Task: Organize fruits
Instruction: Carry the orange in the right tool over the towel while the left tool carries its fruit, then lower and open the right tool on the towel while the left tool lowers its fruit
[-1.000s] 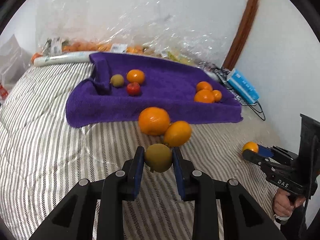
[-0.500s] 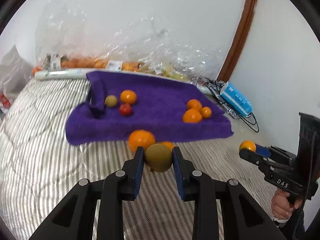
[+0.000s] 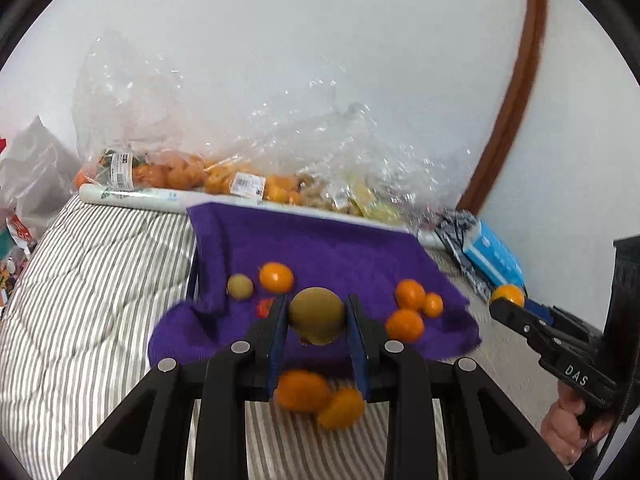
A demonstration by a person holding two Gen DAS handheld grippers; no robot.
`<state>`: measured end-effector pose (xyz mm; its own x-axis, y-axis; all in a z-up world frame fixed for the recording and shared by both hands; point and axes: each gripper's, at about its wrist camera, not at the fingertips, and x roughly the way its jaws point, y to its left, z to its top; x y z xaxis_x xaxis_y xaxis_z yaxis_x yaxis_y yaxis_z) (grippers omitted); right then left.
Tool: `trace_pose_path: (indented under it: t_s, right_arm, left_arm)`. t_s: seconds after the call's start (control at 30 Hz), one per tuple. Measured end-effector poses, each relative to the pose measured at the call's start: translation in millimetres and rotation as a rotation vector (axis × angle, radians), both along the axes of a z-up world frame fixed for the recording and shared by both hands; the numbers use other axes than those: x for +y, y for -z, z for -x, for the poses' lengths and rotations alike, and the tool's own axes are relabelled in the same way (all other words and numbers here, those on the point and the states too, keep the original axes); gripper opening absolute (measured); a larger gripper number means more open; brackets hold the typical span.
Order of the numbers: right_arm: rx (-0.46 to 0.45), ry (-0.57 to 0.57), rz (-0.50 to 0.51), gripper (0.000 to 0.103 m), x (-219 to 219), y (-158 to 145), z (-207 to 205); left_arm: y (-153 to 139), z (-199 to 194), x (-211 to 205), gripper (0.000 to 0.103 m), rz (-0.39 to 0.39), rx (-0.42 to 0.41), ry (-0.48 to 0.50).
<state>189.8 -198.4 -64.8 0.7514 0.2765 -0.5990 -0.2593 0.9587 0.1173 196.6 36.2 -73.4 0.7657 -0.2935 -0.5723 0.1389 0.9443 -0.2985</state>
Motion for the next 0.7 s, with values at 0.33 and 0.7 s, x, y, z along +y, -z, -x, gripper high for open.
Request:
trace_pose_path:
  t_s: [0.33,0.7]
  right_arm:
    - [-0.019,0.002,-0.011,0.036,5.8,-4.9,-59.3]
    - [0.073,0.019,-0.01,0.036,-0.2,48.7,-92.9]
  left_arm:
    - [5.8,-59.7,-4.3,0.027,0.014,-0.015,-0.039]
    - [47.7,-76.2,4.4,0.027,0.059,0.046,-0.056]
